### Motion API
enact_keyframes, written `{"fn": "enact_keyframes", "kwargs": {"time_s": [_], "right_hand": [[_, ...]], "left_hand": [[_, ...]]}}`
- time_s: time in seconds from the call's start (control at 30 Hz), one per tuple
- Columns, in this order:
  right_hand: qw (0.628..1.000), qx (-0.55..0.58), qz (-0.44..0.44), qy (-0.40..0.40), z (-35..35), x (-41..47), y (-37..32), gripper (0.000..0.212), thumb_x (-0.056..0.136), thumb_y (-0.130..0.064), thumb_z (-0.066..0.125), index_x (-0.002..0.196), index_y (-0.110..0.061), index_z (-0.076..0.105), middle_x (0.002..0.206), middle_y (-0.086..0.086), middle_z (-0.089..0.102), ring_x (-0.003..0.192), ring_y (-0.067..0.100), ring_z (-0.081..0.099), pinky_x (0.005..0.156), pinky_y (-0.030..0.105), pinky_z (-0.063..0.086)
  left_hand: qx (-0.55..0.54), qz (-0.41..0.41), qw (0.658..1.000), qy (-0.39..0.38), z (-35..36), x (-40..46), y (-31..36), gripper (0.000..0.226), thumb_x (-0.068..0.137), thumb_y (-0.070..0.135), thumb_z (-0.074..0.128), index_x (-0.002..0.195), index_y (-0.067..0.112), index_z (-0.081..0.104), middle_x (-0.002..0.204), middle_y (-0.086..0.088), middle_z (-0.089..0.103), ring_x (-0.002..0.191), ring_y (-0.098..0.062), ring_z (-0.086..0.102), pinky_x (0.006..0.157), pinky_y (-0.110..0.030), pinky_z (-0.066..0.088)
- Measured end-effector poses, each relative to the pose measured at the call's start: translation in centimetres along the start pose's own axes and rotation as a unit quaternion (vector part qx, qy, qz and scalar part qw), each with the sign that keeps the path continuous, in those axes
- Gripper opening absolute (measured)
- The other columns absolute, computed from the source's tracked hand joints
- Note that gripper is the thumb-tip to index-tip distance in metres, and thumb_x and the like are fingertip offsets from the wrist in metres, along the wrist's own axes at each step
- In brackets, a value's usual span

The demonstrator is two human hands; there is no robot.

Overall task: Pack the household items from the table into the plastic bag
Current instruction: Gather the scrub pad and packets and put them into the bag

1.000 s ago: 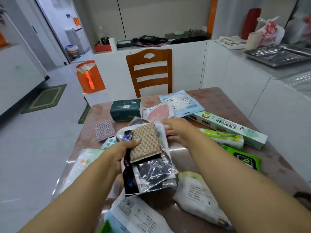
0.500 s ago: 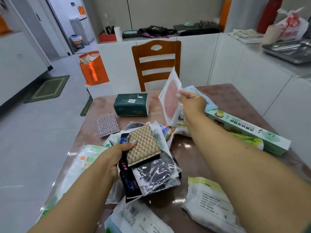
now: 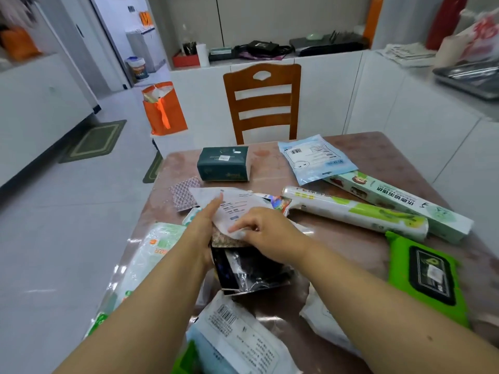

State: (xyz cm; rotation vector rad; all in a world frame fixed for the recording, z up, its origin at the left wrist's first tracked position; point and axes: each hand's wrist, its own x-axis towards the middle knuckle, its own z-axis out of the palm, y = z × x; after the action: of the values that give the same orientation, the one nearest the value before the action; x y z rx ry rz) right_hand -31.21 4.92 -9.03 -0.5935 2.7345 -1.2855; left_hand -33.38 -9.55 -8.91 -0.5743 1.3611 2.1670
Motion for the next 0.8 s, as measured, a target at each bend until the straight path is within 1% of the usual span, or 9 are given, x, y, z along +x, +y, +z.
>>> {"fn": "enact_keyframes", "kwargs": {"time_s": [0.1,0.17,0.23,0.27,0.33,0.43,0.57,0.7,0.8], "right_hand": [[0.996,0.079,0.034,-0.027,-0.5,-0.1,-0.4,0.019,0.091,-0.023,0.061,0.083,-0.011,0.074,0.086,0.004,0.068,0.075,0.009,0.056,0.07,0.017,0.042],[0.969,0.2,0.121,0.082,-2.4,1.0,1.6,0.02,0.092,-0.029,0.056,0.076,-0.023,0.066,0.083,0.001,0.067,0.077,0.011,0.06,0.076,0.026,0.05],[0.897,0.275,0.234,0.256,-5.3,2.7,4.9,0.014,0.094,-0.032,0.051,0.086,-0.025,0.06,0.095,0.005,0.066,0.085,0.017,0.061,0.082,0.037,0.055],[0.855,0.307,0.28,0.312,-6.8,3.4,6.5,0.012,0.096,-0.03,0.048,0.093,-0.022,0.057,0.096,0.005,0.064,0.081,0.016,0.06,0.079,0.034,0.055],[0.776,0.407,0.334,0.348,-8.9,4.8,9.3,0.016,0.099,-0.025,0.043,0.113,-0.021,0.051,0.096,0.0,0.059,0.078,0.012,0.055,0.076,0.03,0.051],[0.685,0.533,0.365,0.336,-10.0,7.0,12.7,0.038,0.098,-0.024,0.049,0.135,-0.018,0.044,0.124,-0.001,0.057,0.112,0.019,0.055,0.105,0.039,0.04],[0.67,0.562,0.36,0.326,-9.8,8.5,12.6,0.035,0.098,-0.017,0.049,0.133,-0.014,0.044,0.117,0.001,0.059,0.114,0.022,0.055,0.094,0.031,0.04],[0.659,0.597,0.296,0.348,-9.5,8.6,10.3,0.044,0.099,-0.009,0.046,0.142,-0.007,0.036,0.136,0.009,0.052,0.127,0.022,0.049,0.101,0.027,0.036],[0.654,0.616,0.243,0.365,-9.6,7.6,8.2,0.03,0.092,0.003,0.055,0.121,0.003,0.05,0.112,0.017,0.06,0.098,0.022,0.061,0.107,0.034,0.04]], "left_hand": [[0.075,-0.012,0.995,0.064,-0.1,0.2,-0.2,0.014,0.09,0.006,0.051,0.098,-0.002,0.06,0.064,-0.02,0.071,0.051,-0.03,0.069,0.061,-0.043,0.058],[0.087,-0.017,0.993,0.083,-0.3,0.6,-0.2,0.016,0.087,-0.002,0.055,0.103,-0.001,0.059,0.066,-0.02,0.072,0.052,-0.031,0.07,0.056,-0.048,0.059],[0.075,-0.018,0.994,0.08,-0.4,1.1,0.0,0.023,0.083,-0.005,0.06,0.106,-0.002,0.059,0.071,-0.022,0.073,0.056,-0.033,0.071,0.048,-0.052,0.057],[0.068,-0.019,0.995,0.077,-0.5,1.4,0.1,0.025,0.082,-0.006,0.061,0.107,-0.002,0.06,0.073,-0.022,0.074,0.058,-0.034,0.072,0.048,-0.052,0.057],[0.058,-0.024,0.996,0.069,-0.4,1.8,0.1,0.025,0.082,-0.005,0.06,0.107,-0.002,0.06,0.075,-0.022,0.074,0.059,-0.034,0.072,0.049,-0.053,0.057],[0.047,-0.034,0.997,0.052,-0.2,2.2,-0.1,0.022,0.084,-0.005,0.058,0.106,-0.003,0.061,0.075,-0.023,0.074,0.057,-0.034,0.072,0.046,-0.053,0.056],[0.042,-0.039,0.997,0.046,-0.1,2.7,-0.1,0.021,0.085,-0.004,0.058,0.106,-0.002,0.062,0.078,-0.023,0.074,0.06,-0.035,0.072,0.048,-0.054,0.057],[0.043,-0.037,0.997,0.053,0.0,2.9,0.0,0.021,0.085,-0.004,0.059,0.105,-0.001,0.062,0.084,-0.023,0.074,0.062,-0.035,0.073,0.053,-0.057,0.056],[0.04,-0.035,0.997,0.055,0.0,2.9,-0.1,0.024,0.087,-0.002,0.059,0.11,-0.001,0.062,0.097,-0.023,0.073,0.074,-0.035,0.073,0.057,-0.057,0.056]]}}
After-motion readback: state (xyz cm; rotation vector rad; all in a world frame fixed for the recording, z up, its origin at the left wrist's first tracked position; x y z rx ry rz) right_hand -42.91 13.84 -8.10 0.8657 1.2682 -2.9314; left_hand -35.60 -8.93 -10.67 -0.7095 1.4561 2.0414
